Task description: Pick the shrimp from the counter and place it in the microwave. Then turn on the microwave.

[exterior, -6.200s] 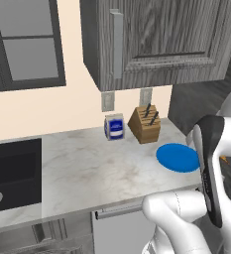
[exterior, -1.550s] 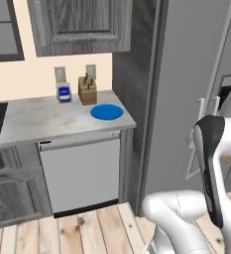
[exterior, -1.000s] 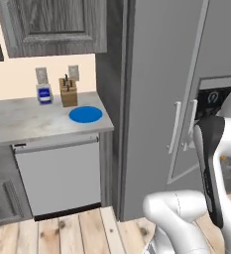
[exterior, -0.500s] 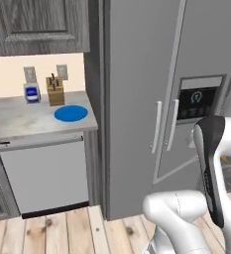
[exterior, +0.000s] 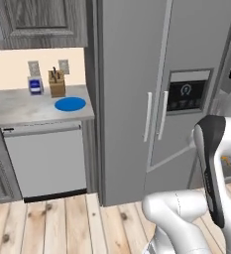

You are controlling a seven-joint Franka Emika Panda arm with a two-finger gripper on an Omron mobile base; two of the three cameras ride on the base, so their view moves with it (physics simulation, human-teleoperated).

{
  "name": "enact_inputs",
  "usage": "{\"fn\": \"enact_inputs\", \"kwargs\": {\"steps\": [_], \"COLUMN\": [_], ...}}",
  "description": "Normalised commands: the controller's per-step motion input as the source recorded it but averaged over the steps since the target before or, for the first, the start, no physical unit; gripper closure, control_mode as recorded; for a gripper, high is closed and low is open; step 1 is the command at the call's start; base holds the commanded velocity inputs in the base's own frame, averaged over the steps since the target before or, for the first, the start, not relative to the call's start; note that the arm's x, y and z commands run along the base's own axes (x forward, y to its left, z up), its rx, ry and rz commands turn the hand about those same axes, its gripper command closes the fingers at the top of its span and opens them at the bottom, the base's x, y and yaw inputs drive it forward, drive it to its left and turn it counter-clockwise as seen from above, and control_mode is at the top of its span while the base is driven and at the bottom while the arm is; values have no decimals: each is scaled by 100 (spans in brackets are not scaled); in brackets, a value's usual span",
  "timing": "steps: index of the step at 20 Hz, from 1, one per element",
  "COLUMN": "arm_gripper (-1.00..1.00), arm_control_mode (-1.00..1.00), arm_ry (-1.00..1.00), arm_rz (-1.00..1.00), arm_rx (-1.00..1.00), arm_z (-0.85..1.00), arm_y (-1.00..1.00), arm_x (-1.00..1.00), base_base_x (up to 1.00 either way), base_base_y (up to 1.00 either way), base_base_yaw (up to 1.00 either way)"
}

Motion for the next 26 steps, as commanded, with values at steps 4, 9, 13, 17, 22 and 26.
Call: {"fn": "enact_inputs", "kwargs": {"steps": [4,9,13,17,22,26], "arm_gripper": [100,100,100,100,100,100], "arm_control_mode": [100,100,100,100,100,100], "arm_ry": [0,0,0,0,0,0], "arm_rz": [0,0,0,0,0,0], "arm_rx": [0,0,0,0,0,0], "arm_z": [0,0,0,0,0,0], "arm_y": [0,0,0,0,0,0], "arm_x": [0,0,0,0,0,0], "base_base_x": [-64,-59,-45,-37,-19,-21], "base_base_y": [-20,-22,-34,-39,-45,-48], "base_base_yaw": [7,4,4,5,4,5]}}
